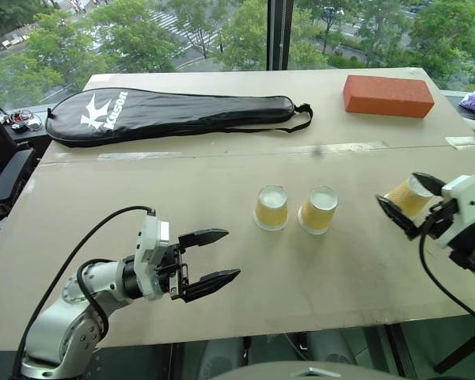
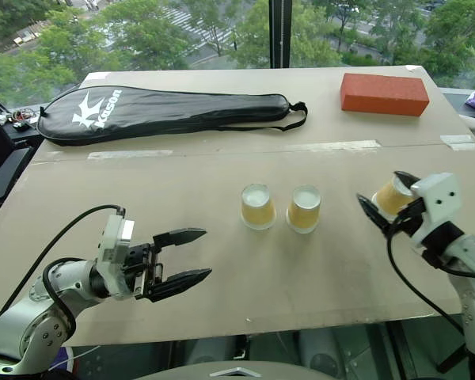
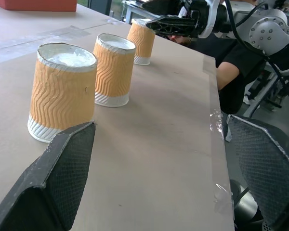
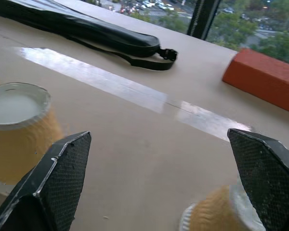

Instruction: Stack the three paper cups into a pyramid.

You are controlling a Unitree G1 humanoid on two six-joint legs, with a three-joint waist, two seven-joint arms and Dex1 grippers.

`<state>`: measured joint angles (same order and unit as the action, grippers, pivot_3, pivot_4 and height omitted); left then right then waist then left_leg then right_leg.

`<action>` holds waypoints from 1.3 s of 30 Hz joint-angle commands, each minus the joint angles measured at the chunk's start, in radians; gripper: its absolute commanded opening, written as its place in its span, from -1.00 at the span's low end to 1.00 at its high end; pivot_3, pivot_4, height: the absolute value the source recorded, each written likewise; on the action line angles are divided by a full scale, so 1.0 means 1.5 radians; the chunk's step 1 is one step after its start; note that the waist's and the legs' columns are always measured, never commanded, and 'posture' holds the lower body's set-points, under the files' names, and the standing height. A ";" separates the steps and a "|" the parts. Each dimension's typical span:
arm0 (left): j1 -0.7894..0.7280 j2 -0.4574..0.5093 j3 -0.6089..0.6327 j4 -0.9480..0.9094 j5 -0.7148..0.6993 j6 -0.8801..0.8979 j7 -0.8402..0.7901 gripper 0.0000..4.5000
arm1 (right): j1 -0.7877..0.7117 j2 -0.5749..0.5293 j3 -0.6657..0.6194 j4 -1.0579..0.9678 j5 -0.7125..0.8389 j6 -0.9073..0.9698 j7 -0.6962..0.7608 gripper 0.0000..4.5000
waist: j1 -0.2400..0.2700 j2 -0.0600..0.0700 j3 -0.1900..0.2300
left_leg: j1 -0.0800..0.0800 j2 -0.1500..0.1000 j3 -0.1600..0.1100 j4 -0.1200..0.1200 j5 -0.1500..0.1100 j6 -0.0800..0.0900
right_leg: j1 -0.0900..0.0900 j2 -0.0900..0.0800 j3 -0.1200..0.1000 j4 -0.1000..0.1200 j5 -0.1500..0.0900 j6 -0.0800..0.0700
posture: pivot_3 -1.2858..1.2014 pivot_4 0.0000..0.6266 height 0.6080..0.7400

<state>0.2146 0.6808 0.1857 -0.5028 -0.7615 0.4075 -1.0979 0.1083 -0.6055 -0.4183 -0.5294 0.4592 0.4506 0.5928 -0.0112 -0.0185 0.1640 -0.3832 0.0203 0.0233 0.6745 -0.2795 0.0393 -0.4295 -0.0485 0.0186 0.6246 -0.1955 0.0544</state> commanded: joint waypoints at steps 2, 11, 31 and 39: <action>0.005 0.000 -0.002 -0.010 -0.007 -0.010 -0.013 1.00 | 0.030 -0.011 0.003 -0.064 0.045 0.020 0.022 0.99 | 0.000 0.000 0.000 | 0.000 0.000 0.000 0.000 0.000 0.000 | 0.000 0.000 0.000 0.000 0.000 0.000 | 0.03 -0.52 1.00; 0.002 -0.002 0.000 -0.006 -0.006 -0.010 -0.010 1.00 | 0.007 0.001 0.114 -0.075 0.056 0.055 0.018 0.99 | 0.000 0.000 0.000 | 0.000 0.000 0.000 0.000 0.000 0.000 | 0.000 0.000 0.000 0.000 0.000 0.000 | 0.03 -0.52 1.00; 0.023 0.001 0.021 -0.028 -0.014 -0.011 0.006 1.00 | -0.140 0.065 0.295 0.081 -0.017 0.028 0.018 0.28 | 0.000 0.000 0.000 | 0.000 0.000 0.000 0.000 0.000 0.000 | 0.000 0.000 0.000 0.000 0.000 0.000 | 0.03 -0.52 1.00; 0.034 -0.001 0.025 -0.031 -0.012 -0.015 0.008 1.00 | -0.143 0.064 0.341 0.068 -0.033 0.017 0.054 -0.05 | 0.000 0.000 0.000 | 0.000 0.000 0.000 0.000 0.000 0.000 | 0.000 0.000 0.000 0.000 0.001 -0.001 | 0.03 -0.52 1.00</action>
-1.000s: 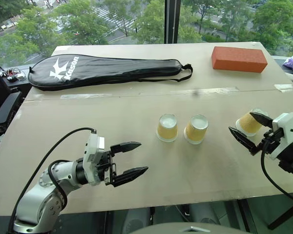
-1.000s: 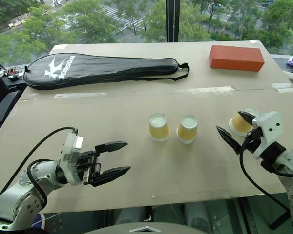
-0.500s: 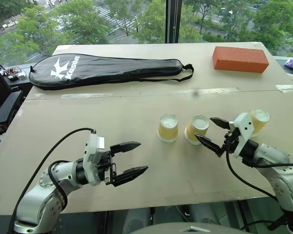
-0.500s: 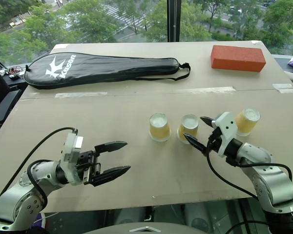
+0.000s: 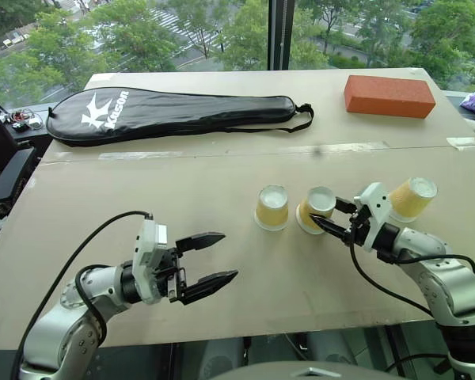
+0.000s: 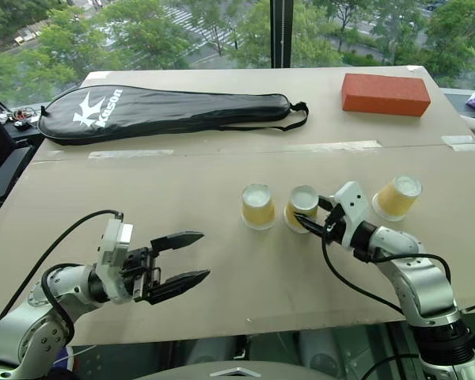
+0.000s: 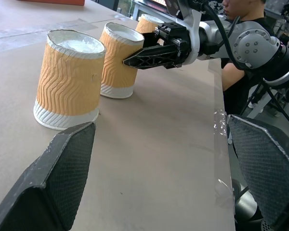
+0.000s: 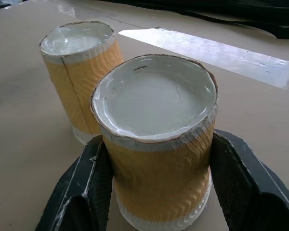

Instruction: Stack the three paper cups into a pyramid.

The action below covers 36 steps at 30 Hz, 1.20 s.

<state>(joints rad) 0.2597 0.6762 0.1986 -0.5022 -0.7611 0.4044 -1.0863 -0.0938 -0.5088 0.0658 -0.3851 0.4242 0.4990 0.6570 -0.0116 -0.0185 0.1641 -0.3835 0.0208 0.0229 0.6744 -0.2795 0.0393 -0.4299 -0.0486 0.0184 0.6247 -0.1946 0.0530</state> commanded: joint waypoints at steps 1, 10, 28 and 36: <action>0.004 0.001 0.016 -0.032 -0.012 -0.013 0.001 1.00 | -0.009 0.002 0.025 -0.027 -0.014 -0.016 0.011 -0.06 | 0.000 0.000 0.000 | 0.000 0.000 0.000 0.000 0.000 0.000 | 0.000 0.000 0.000 0.000 0.000 0.000 | 0.03 -0.52 1.00; 0.009 -0.002 0.017 -0.038 -0.012 -0.016 0.008 1.00 | -0.015 0.011 0.050 -0.004 -0.036 -0.010 0.008 -0.06 | -0.001 0.000 0.000 | 0.000 0.000 0.000 0.000 0.000 0.000 | 0.000 0.000 0.000 0.000 0.000 0.000 | 0.03 -0.52 1.00; 0.005 0.001 0.015 -0.035 -0.017 -0.019 0.005 1.00 | 0.009 -0.036 -0.043 -0.074 0.036 -0.009 0.049 0.98 | 0.001 0.000 0.000 | 0.000 0.000 0.000 0.000 0.000 0.000 | 0.000 0.000 0.000 0.000 0.000 0.000 | 0.03 -0.52 1.00; -0.018 0.000 0.005 -0.038 -0.026 -0.011 0.006 1.00 | 0.093 -0.092 -0.270 -0.115 0.133 0.012 0.032 0.98 | 0.003 0.000 0.000 | 0.000 0.000 0.000 0.000 0.000 0.000 | 0.000 0.000 0.000 0.000 0.000 0.001 | 0.03 -0.52 1.00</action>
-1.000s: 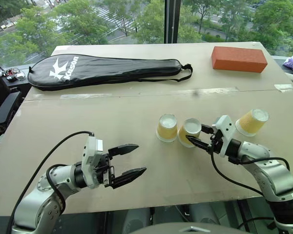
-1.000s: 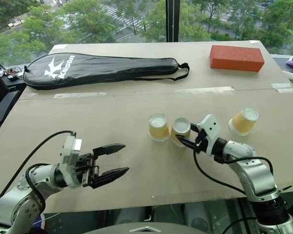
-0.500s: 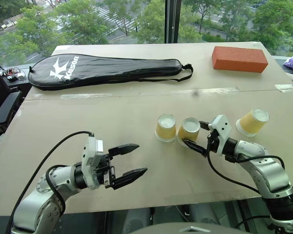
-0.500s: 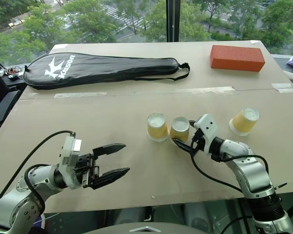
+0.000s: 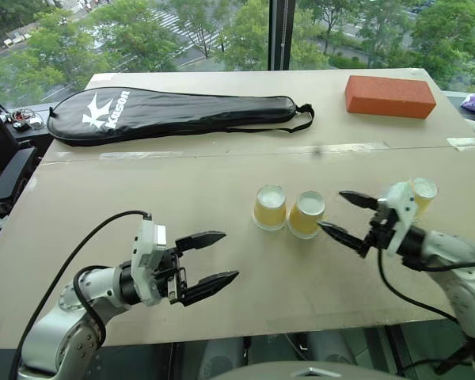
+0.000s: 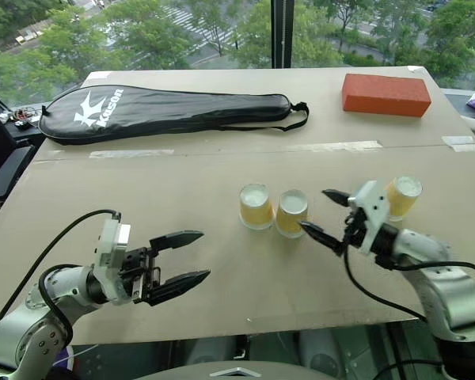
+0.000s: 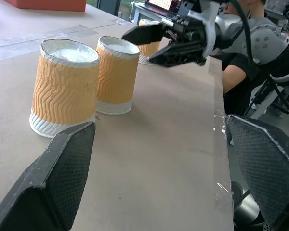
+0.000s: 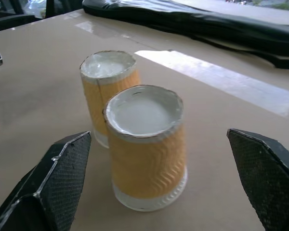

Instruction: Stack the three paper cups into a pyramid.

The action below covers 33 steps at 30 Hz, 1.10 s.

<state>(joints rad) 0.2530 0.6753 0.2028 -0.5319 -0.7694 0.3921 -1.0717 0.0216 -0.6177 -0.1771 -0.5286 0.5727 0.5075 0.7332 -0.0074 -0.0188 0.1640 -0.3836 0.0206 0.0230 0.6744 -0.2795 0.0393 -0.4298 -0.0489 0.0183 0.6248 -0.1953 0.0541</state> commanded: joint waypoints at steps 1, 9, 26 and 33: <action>-0.020 0.000 -0.002 -0.020 -0.022 0.000 -0.004 1.00 | 0.020 -0.023 -0.141 -0.013 0.037 0.007 -0.031 0.98 | 0.001 0.000 0.000 | 0.000 0.000 0.000 0.000 0.000 0.000 | 0.000 0.000 0.000 0.000 0.000 0.000 | 0.03 -0.52 1.00; -0.072 0.000 -0.035 -0.003 -0.025 0.012 -0.017 1.00 | 0.026 -0.060 -0.233 0.102 -0.131 0.000 -0.185 0.98 | -0.003 0.000 0.000 | 0.000 -0.002 0.001 0.000 0.000 0.000 | 0.000 0.000 0.001 0.000 0.000 0.000 | 0.03 -0.52 1.00; -0.073 -0.002 -0.034 -0.004 -0.024 0.012 -0.016 1.00 | -0.024 0.015 -0.163 0.105 -0.095 0.059 -0.212 0.98 | -0.005 0.000 -0.001 | 0.001 -0.001 0.001 -0.001 0.000 0.000 | 0.000 0.001 0.002 0.000 0.000 0.000 | 0.03 -0.52 1.00; -0.055 -0.003 -0.027 -0.014 -0.026 0.008 -0.004 1.00 | -0.051 0.021 -0.191 0.096 -0.074 0.048 -0.215 0.98 | -0.002 0.000 0.000 | 0.001 -0.001 0.001 -0.001 0.000 0.000 | 0.000 0.001 0.002 0.000 0.000 0.000 | 0.03 -0.52 1.00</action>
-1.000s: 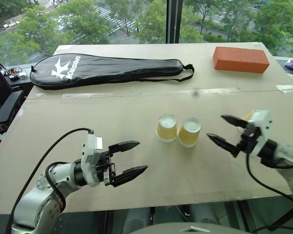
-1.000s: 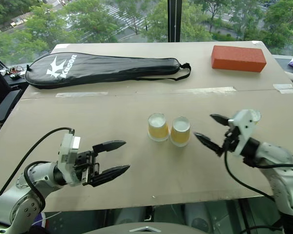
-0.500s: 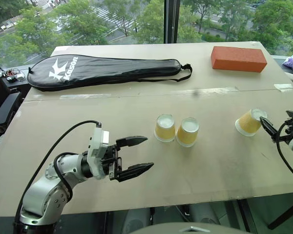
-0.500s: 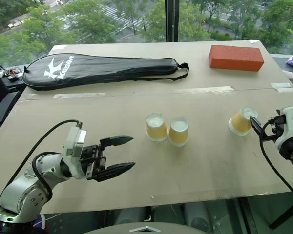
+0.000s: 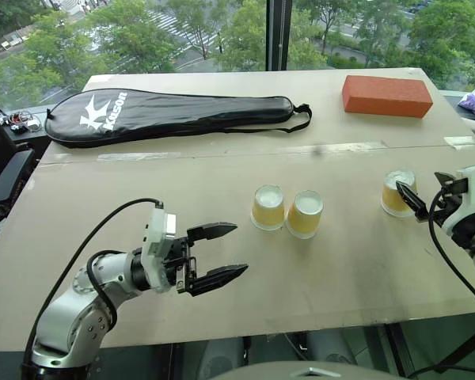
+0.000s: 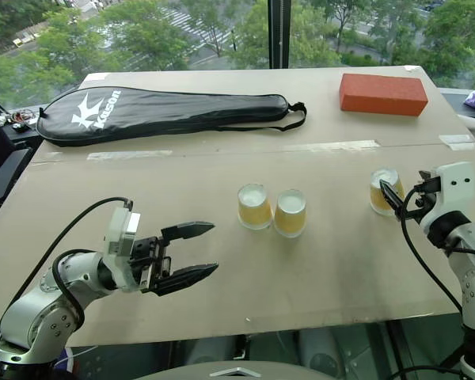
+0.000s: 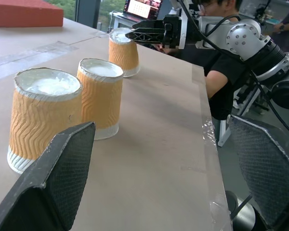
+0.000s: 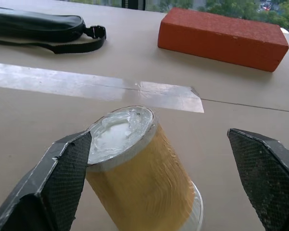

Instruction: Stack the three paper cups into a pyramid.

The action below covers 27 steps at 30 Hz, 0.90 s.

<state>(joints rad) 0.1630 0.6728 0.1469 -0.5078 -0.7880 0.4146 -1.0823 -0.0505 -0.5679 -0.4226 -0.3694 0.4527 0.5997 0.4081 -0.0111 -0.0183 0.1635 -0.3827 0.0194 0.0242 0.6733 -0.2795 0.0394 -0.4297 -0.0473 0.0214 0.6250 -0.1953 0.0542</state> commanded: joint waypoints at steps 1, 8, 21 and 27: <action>0.007 -0.002 0.010 -0.032 -0.013 -0.007 0.004 1.00 | -0.001 -0.015 -0.031 -0.013 0.008 -0.015 0.008 0.98 | 0.001 0.000 0.000 | 0.000 0.000 0.000 0.000 0.000 0.000 | 0.000 0.000 0.000 0.000 0.000 0.000 | 0.03 -0.52 1.00; 0.005 -0.003 0.008 -0.034 -0.019 -0.006 0.003 1.00 | 0.018 -0.027 -0.021 -0.007 0.009 -0.005 0.024 0.98 | 0.000 0.000 0.000 | 0.000 0.000 0.000 0.000 0.000 0.000 | 0.000 0.000 0.000 0.000 0.000 0.000 | 0.03 -0.52 1.00; 0.000 -0.001 0.020 -0.043 -0.065 -0.006 -0.018 1.00 | 0.019 -0.019 -0.019 0.035 -0.017 -0.018 0.001 0.98 | 0.000 0.000 0.000 | 0.000 0.000 0.000 0.000 0.000 0.000 | 0.000 0.000 0.000 0.000 0.000 0.000 | 0.03 -0.52 1.00; -0.012 -0.003 0.027 -0.047 -0.091 -0.008 -0.027 1.00 | 0.020 -0.018 -0.016 0.045 -0.024 -0.020 -0.001 0.98 | 0.000 0.000 0.000 | 0.000 -0.001 0.000 0.000 0.000 0.000 | 0.000 0.000 0.000 0.000 0.000 0.000 | 0.03 -0.52 1.00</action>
<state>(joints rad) 0.1545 0.6709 0.1616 -0.5389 -0.8948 0.4140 -1.1105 -0.0123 -0.5921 -0.4365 -0.2953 0.4178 0.5855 0.4110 -0.0117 -0.0182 0.1635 -0.3825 0.0183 0.0246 0.6733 -0.2795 0.0394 -0.4297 -0.0472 0.0216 0.6249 -0.1951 0.0539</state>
